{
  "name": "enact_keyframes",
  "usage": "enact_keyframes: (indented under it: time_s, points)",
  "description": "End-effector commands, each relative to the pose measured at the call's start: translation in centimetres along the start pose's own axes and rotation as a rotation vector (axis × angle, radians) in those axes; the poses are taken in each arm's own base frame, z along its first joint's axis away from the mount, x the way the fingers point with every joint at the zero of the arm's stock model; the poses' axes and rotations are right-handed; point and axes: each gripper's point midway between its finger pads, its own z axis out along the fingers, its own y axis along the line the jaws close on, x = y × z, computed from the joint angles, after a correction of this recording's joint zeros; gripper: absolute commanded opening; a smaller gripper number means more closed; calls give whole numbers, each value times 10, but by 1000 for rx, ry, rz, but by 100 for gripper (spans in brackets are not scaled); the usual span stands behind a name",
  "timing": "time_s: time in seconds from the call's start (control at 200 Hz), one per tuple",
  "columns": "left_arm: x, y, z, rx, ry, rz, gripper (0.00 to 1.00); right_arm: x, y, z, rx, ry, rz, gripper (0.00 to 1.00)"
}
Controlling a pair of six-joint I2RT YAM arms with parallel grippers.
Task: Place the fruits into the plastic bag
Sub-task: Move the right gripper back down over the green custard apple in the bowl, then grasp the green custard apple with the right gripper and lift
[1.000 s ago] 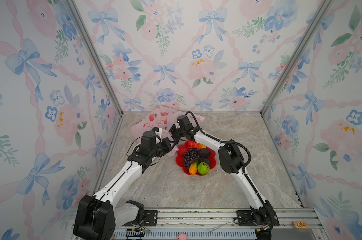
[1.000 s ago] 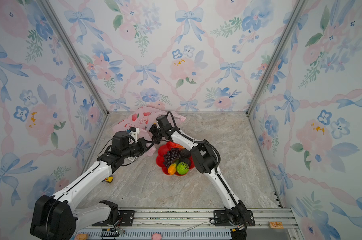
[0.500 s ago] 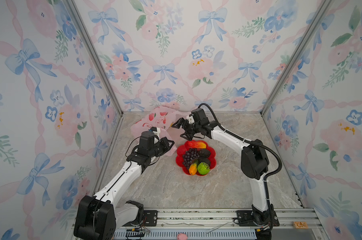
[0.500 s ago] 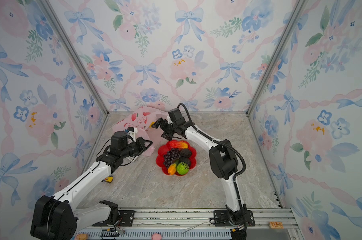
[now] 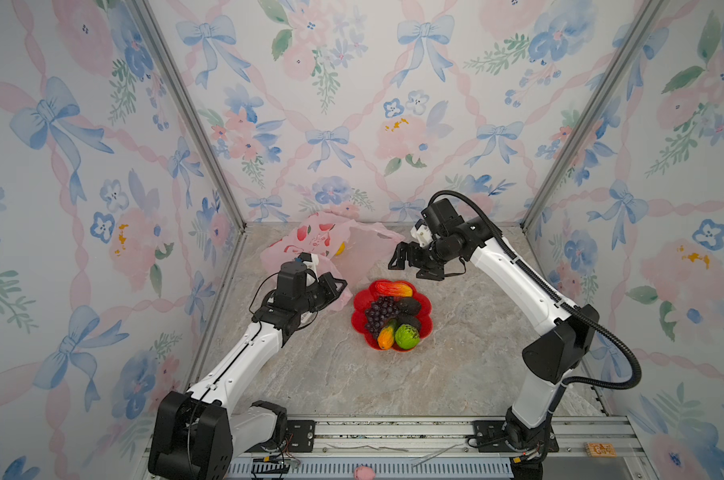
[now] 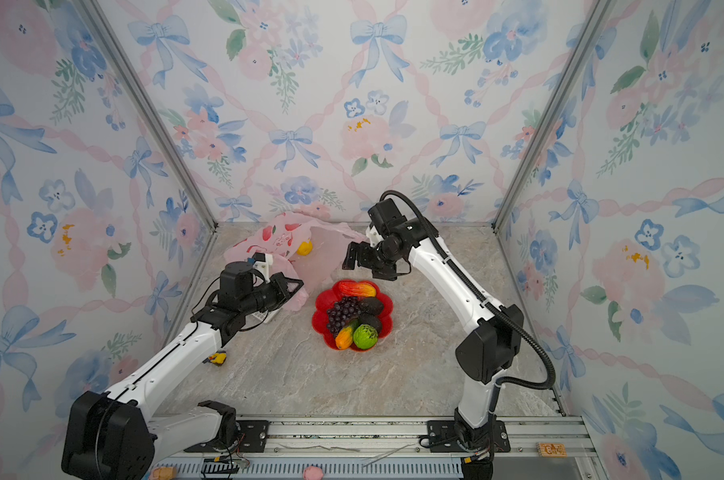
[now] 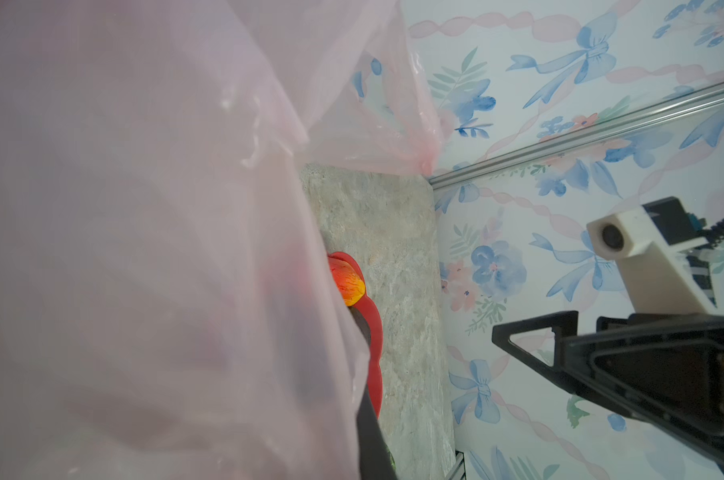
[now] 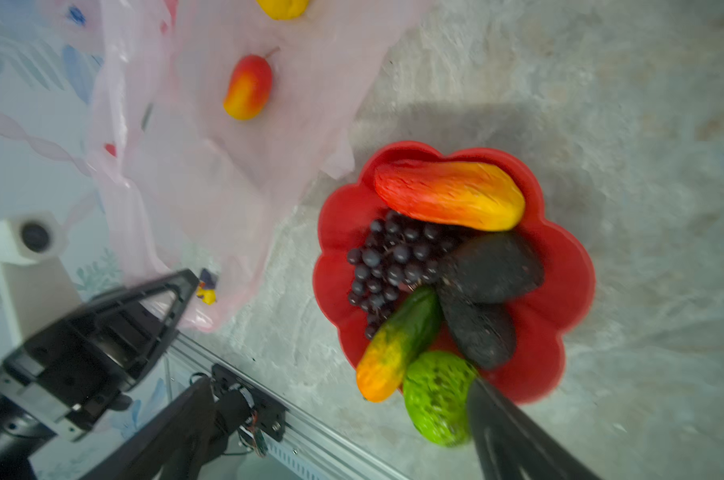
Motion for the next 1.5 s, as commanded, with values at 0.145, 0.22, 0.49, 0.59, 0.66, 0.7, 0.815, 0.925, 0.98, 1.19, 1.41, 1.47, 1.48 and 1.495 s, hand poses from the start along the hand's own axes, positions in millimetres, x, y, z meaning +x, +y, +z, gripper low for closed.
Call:
enact_keyframes:
  time_s: [0.145, 0.22, 0.49, 0.59, 0.66, 0.7, 0.815, 0.925, 0.98, 1.19, 1.41, 1.47, 1.48, 1.495]
  points:
    - [0, 0, -4, 16, -7, 15, 0, 96, -28, -11, 208, 312, -273, 96]
    - [-1, -1, -5, 18, -12, 16, 0, 115, -32, -6, 251, 382, -362, 96]
    - [7, 12, -5, -8, -5, -5, 0, 140, -36, 24, 279, 444, -458, 99]
    - [8, 13, -5, -11, -5, -7, 0, 139, -37, 39, 277, 438, -456, 99]
    - [7, 13, -6, -11, -8, -7, 0, 138, -40, 50, 290, 434, -452, 98]
    - [8, 14, -6, -14, -10, -10, 0, 137, -41, 55, 291, 428, -448, 97]
    - [9, 15, -7, -14, -12, -13, 0, 133, -41, 72, 291, 414, -436, 95]
    - [10, 16, -8, -15, -11, -15, 0, 130, -44, 85, 305, 411, -438, 93]
    - [9, 16, -8, -15, -13, -16, 0, 129, -47, 92, 315, 415, -437, 93]
    - [9, 16, -8, -20, -13, -19, 0, 132, -55, 110, 328, 428, -418, 89]
    - [9, 16, -8, -21, -10, -17, 0, 136, -67, 118, 369, 442, -415, 85]
    - [8, 15, -8, -21, -9, -16, 0, 136, -70, 119, 379, 443, -417, 83]
    - [9, 15, -8, -20, -8, -16, 0, 136, -70, 119, 381, 442, -416, 82]
    - [8, 16, -8, -21, -9, -17, 0, 136, -71, 120, 384, 442, -417, 82]
